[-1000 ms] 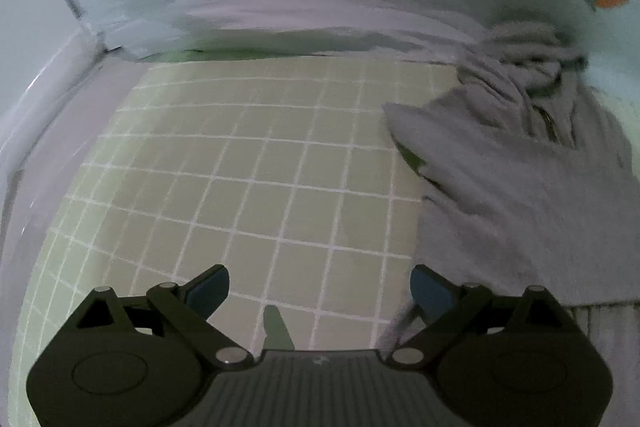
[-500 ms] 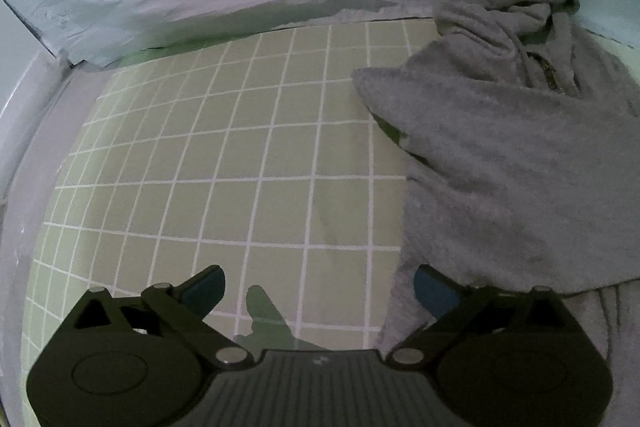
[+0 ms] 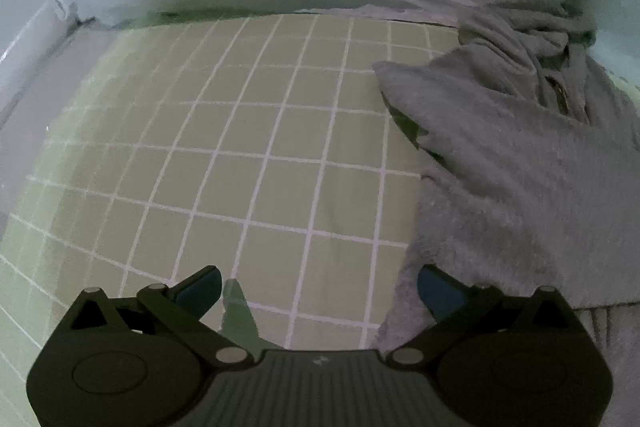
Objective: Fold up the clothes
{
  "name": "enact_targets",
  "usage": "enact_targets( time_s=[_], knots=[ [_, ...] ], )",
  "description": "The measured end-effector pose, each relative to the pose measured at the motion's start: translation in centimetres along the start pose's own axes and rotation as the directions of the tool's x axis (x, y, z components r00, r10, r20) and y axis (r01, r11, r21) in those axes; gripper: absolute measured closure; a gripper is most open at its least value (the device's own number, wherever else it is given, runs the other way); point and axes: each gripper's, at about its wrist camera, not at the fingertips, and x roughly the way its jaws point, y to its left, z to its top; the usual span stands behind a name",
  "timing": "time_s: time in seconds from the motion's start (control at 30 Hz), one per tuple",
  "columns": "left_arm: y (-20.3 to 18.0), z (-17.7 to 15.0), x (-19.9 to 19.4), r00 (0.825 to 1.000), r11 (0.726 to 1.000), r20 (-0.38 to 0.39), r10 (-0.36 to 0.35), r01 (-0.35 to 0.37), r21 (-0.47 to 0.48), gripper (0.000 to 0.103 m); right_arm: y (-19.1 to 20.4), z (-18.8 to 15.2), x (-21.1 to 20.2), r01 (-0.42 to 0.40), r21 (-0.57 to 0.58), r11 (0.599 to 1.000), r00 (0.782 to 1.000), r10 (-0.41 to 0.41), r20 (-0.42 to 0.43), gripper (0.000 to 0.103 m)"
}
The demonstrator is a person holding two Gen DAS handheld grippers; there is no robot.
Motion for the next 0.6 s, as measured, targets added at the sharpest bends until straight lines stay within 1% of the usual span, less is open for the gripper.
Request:
enact_targets(
  time_s=[0.07, 0.13, 0.17, 0.2, 0.27, 0.33, 0.4, 0.47, 0.53, 0.57, 0.6],
  knots=[
    [0.4, -0.2, 0.1, 1.000, 0.999, -0.001, -0.021, 0.021, -0.025, 0.000, 2.2, -0.3, -0.8, -0.068, -0.029, 0.997, 0.998, 0.068, -0.016, 0.096],
    [0.8, -0.3, 0.3, 0.999, 0.998, 0.003, -0.045, 0.045, -0.043, 0.000, 4.5, -1.3, -1.1, -0.145, -0.053, 0.988, 0.988, 0.142, -0.055, 0.095],
    [1.0, -0.4, 0.3, 0.998, 0.997, 0.005, -0.056, 0.056, -0.047, 0.000, 5.6, -2.0, -1.0, -0.181, -0.060, 0.982, 0.981, 0.175, -0.087, 0.095],
    [1.0, -0.5, 0.3, 0.998, 0.998, 0.009, -0.060, 0.060, -0.030, 0.000, 6.7, -2.8, -0.9, -0.215, -0.064, 0.974, 0.971, 0.207, -0.120, 0.095],
    [1.0, -0.5, 0.4, 0.997, 0.998, 0.020, -0.068, 0.068, -0.010, 0.000, 8.4, -4.5, -0.3, -0.265, -0.062, 0.962, 0.948, 0.249, -0.197, 0.095],
    [1.1, -0.6, 0.4, 0.997, 0.997, 0.030, -0.073, 0.073, 0.000, 0.000, 9.7, -6.0, 0.4, -0.278, -0.084, 0.957, 0.932, 0.248, -0.263, 0.095],
    [1.1, -0.7, 0.4, 0.996, 0.997, 0.043, -0.077, 0.077, 0.006, 0.000, 10.4, -6.8, 0.6, -0.273, -0.129, 0.953, 0.931, 0.229, -0.283, 0.094],
    [1.2, -1.0, 0.4, 0.995, 0.997, 0.059, -0.080, 0.079, 0.009, 0.000, 10.3, -6.5, 0.4, -0.271, -0.129, 0.954, 0.932, 0.226, -0.284, 0.093],
    [1.3, -1.3, 0.3, 0.994, 0.997, 0.079, -0.082, 0.081, 0.012, 0.000, 10.0, -6.1, -0.3, -0.275, -0.105, 0.956, 0.931, 0.237, -0.277, 0.079],
    [1.3, -1.4, 0.2, 0.993, 0.997, 0.085, -0.083, 0.082, 0.012, 0.000, 9.8, -6.0, -0.8, -0.275, -0.108, 0.955, 0.934, 0.238, -0.266, 0.074],
    [1.2, -1.3, 0.3, 0.993, 0.996, 0.086, -0.085, 0.084, 0.014, 0.000, 9.6, -5.8, -1.4, -0.274, -0.116, 0.955, 0.937, 0.238, -0.255, 0.064]
  ],
)
